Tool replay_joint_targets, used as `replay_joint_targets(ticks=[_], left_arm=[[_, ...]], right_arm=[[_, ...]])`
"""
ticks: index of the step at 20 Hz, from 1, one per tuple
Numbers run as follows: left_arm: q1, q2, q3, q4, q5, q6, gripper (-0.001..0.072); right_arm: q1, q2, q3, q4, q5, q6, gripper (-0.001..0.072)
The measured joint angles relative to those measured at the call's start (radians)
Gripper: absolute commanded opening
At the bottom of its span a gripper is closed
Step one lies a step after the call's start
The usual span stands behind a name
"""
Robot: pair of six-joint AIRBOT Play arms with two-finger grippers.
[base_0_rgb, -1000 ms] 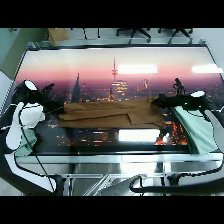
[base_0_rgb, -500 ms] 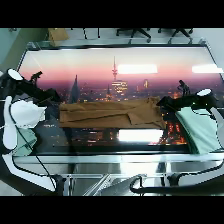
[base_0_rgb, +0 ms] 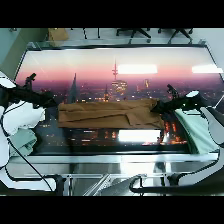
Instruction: Fold the shirts.
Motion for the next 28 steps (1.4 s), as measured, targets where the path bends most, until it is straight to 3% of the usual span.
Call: replay_joint_targets(ticks=[7,12,16,22,28], left_arm=[[-0.377,-0.08,-0.027,-0.104,0.23,0.038,0.0017],[-0.695,-0.33,0.201,-0.119,0.345,0.017,0.0016],[-0.838,-0.543,0.448,-0.12,0.363,-0.048,0.0016],[-0.87,-0.691,0.655,-0.18,0.281,-0.12,0.0016],[-0.66,-0.487,0.623,-0.332,0.01,0.0,0.0015]], right_arm=[[0.018,0.146,0.141,-0.005,0.138,0.016,0.003],[0.018,0.279,0.298,0.053,0.256,0.057,0.003],[0.018,0.338,0.385,0.108,0.325,0.086,0.0029],[0.018,0.356,0.414,0.138,0.377,0.107,0.003],[0.039,0.336,0.416,0.143,0.375,0.145,0.003]])
